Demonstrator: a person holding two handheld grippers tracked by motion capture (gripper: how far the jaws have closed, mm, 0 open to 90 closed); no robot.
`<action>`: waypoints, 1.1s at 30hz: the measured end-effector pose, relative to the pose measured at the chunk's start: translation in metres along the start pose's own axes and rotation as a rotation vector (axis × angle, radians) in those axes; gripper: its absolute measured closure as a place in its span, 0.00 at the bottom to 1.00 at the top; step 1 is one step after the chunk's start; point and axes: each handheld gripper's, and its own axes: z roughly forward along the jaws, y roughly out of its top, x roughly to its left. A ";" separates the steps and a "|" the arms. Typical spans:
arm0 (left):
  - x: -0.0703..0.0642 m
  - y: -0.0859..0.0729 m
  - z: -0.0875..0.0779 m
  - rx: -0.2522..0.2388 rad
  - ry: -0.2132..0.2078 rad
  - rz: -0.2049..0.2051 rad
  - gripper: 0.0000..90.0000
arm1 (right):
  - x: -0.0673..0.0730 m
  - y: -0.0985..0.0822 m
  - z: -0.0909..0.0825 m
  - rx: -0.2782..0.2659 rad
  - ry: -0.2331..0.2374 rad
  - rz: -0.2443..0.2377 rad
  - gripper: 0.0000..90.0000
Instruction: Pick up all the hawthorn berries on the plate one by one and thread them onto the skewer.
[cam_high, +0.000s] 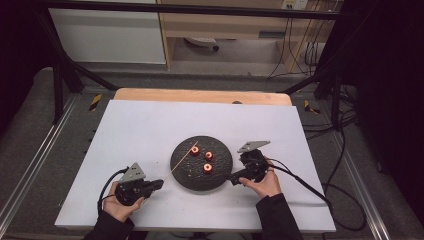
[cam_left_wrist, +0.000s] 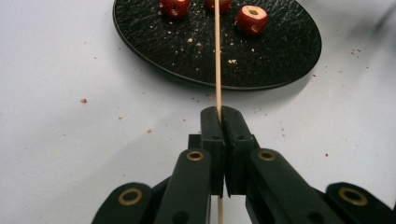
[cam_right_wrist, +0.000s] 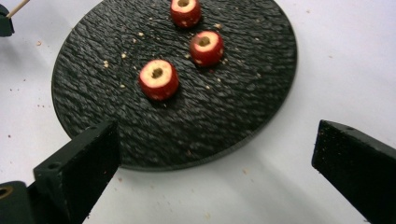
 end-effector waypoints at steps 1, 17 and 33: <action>0.000 0.000 0.000 0.000 -0.001 -0.001 0.98 | 0.003 0.007 0.004 0.020 0.005 -0.009 0.05; 0.002 -0.001 0.000 0.000 0.004 -0.001 0.98 | 0.020 0.048 0.027 0.119 0.038 -0.062 0.17; 0.002 -0.001 0.001 0.003 0.006 0.004 0.98 | 0.031 0.069 0.056 0.267 0.105 -0.108 0.44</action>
